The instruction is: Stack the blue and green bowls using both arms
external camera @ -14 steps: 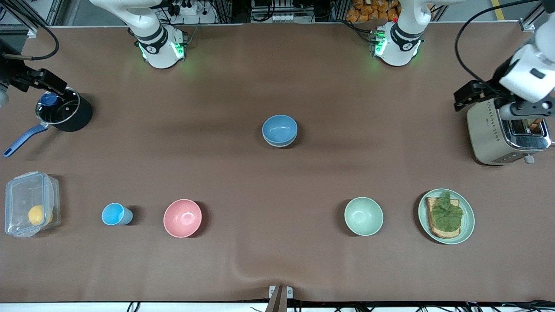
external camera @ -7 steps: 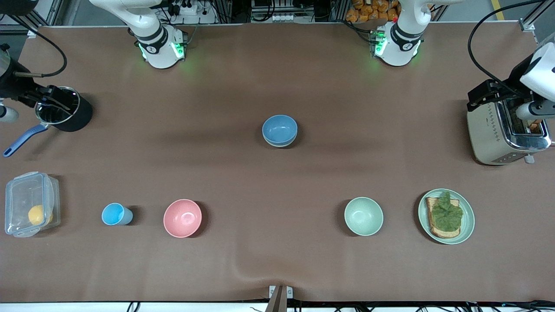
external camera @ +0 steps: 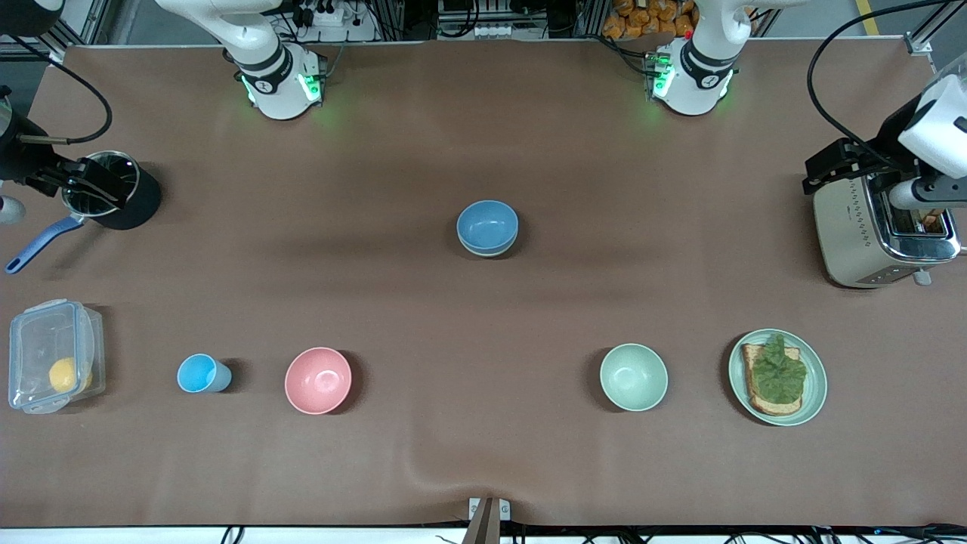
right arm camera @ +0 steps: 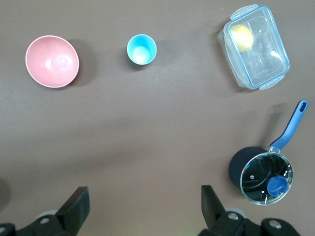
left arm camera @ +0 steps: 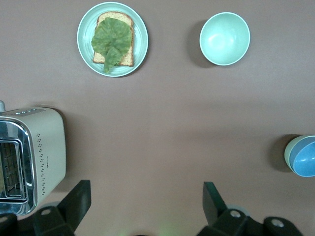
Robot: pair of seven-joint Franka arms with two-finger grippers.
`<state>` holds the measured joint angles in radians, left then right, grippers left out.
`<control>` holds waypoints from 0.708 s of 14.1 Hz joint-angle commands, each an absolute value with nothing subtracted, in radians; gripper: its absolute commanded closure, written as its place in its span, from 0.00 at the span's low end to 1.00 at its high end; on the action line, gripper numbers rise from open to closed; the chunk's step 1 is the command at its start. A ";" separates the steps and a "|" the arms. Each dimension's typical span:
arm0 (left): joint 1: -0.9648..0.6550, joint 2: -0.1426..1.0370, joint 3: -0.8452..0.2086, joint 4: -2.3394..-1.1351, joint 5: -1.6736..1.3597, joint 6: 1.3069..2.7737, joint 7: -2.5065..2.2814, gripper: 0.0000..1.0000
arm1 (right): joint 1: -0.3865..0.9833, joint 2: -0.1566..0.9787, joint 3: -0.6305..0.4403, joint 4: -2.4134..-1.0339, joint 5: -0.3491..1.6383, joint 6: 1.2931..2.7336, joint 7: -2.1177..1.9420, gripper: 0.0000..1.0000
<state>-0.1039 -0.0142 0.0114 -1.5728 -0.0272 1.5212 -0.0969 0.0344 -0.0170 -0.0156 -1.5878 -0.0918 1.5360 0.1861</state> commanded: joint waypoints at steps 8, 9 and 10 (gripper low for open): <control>-0.095 -0.014 0.005 -1.575 -0.032 1.522 -0.069 0.00 | 0.041 0.006 -0.020 -1.542 -0.097 1.526 0.190 0.00; -0.095 -0.015 0.005 -1.575 -0.032 1.522 -0.072 0.00 | 0.044 0.006 -0.018 -1.537 -0.095 1.528 0.190 0.00; -0.095 -0.015 0.005 -1.575 -0.031 1.522 -0.072 0.00 | 0.044 0.006 -0.017 -1.537 -0.089 1.540 0.190 0.00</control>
<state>-0.1033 -0.0117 0.0099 -1.5744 -0.0272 1.5212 -0.0961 0.0354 -0.0109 -0.0182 -1.5713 -0.0910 1.5392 0.1858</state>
